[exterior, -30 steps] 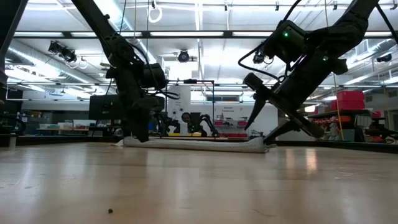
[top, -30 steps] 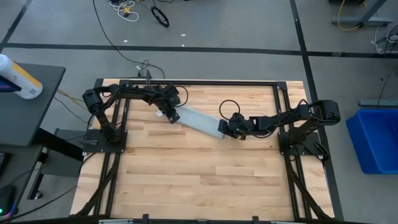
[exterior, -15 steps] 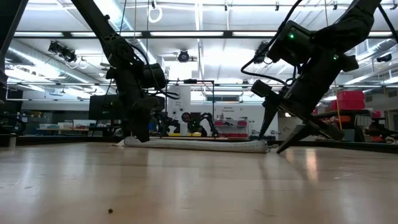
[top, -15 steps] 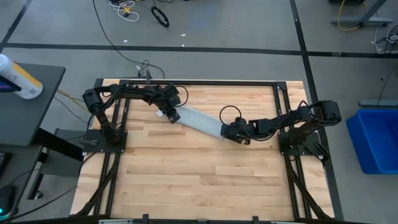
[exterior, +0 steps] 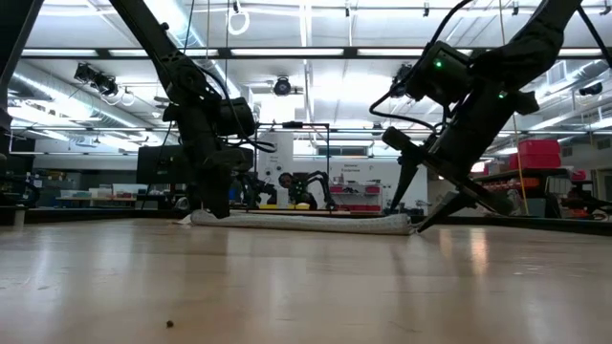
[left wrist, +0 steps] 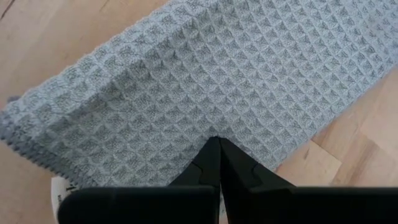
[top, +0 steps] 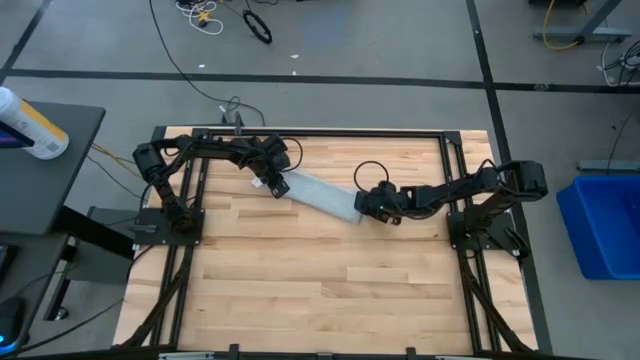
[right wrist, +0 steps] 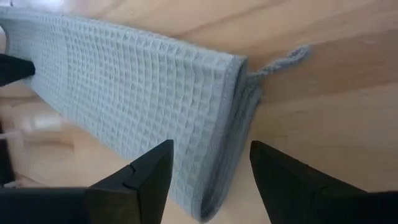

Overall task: Fold microfiber towels
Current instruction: Fold the gray towel

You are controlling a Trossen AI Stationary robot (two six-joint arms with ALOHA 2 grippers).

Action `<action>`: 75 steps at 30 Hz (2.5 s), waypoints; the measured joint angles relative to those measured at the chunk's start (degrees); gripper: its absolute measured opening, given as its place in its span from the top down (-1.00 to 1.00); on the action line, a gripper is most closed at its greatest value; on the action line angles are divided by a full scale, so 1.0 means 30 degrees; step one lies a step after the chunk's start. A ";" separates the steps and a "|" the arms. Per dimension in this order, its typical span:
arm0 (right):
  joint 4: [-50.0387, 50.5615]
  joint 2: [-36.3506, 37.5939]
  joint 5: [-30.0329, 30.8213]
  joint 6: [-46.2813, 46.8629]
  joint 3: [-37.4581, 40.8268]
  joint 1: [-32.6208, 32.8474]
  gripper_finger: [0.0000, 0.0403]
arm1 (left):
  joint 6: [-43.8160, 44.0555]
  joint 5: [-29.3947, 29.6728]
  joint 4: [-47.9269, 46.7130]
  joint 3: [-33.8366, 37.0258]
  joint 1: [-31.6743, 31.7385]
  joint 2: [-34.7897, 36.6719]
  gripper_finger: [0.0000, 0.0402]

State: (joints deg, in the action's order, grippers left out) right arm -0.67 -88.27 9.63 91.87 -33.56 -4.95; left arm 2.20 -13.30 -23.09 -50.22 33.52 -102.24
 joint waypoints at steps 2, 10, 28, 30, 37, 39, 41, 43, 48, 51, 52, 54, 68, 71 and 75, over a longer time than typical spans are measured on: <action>-0.0007 0.0000 -0.0067 -0.0137 0.0000 -0.0184 -0.10 | -0.0024 -0.0006 0.0000 0.0003 0.0007 0.0000 1.00; -0.0305 -0.0230 -0.0696 -0.0508 0.0000 -0.0622 -0.13 | -0.0190 -0.0014 -0.0007 0.0003 0.0003 0.0000 1.00; -0.2172 -0.1443 -0.0656 -0.0078 -0.0015 -0.0852 -0.12 | -0.0312 -0.0017 0.0007 0.0007 0.0000 0.0000 1.00; -0.2229 -0.1457 -0.0648 -0.0078 -0.0015 -0.0852 -0.12 | -0.0314 -0.0018 0.0010 0.0007 0.0000 0.0000 1.00; -0.2146 -0.1464 -0.0659 -0.0071 -0.0015 -0.0859 0.04 | -0.0314 -0.0017 0.0041 0.0007 0.0000 0.0000 1.00; -0.2089 -0.1472 -0.0721 -0.0071 -0.0007 -0.0859 0.12 | -0.0314 -0.0014 0.0045 0.0007 0.0000 0.0000 1.00; -0.2054 -0.1476 -0.0721 -0.0071 -0.0007 -0.0859 0.23 | -0.0314 -0.0014 0.0051 0.0007 0.0000 0.0000 1.00; -0.2026 -0.1494 -0.0736 -0.0085 0.0000 -0.0859 0.35 | -0.0314 -0.0014 0.0051 0.0007 0.0000 0.0000 1.00; -0.1918 -0.1525 -0.0804 -0.0269 0.0036 -0.0859 0.78 | -0.0314 -0.0014 0.0066 0.0007 0.0000 0.0000 1.00; -0.1981 -0.1530 -0.0859 -0.0674 0.0036 -0.0859 0.93 | -0.0314 -0.0014 0.0066 0.0007 0.0000 0.0000 1.00; -0.2020 -0.1530 -0.0892 -0.0819 0.0036 -0.0859 0.93 | -0.0314 -0.0014 0.0066 0.0007 0.0000 0.0000 1.00; -0.2289 -0.1549 -0.1017 -0.1269 0.0036 -0.0859 0.95 | -0.0314 -0.0014 0.0066 0.0007 0.0000 0.0000 1.00; -0.3076 -0.1545 -0.1218 -0.5015 -0.2498 -0.1190 0.97 | -0.0307 -0.0108 0.0080 0.0015 -0.0003 0.0000 1.00; -0.3184 -0.1537 -0.1221 -0.5134 -0.2572 -0.1318 0.97 | -0.0307 -0.0123 0.0087 0.0015 0.0000 0.0000 1.00; -0.4008 -0.1537 -0.1231 -0.5142 -0.2572 -0.1371 0.97 | -0.0314 -0.0137 0.0095 0.0022 -0.0007 0.0000 1.00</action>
State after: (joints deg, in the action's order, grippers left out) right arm -12.69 -92.88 5.93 76.44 -41.28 -9.06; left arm 1.26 -13.72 -22.81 -50.15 33.50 -102.24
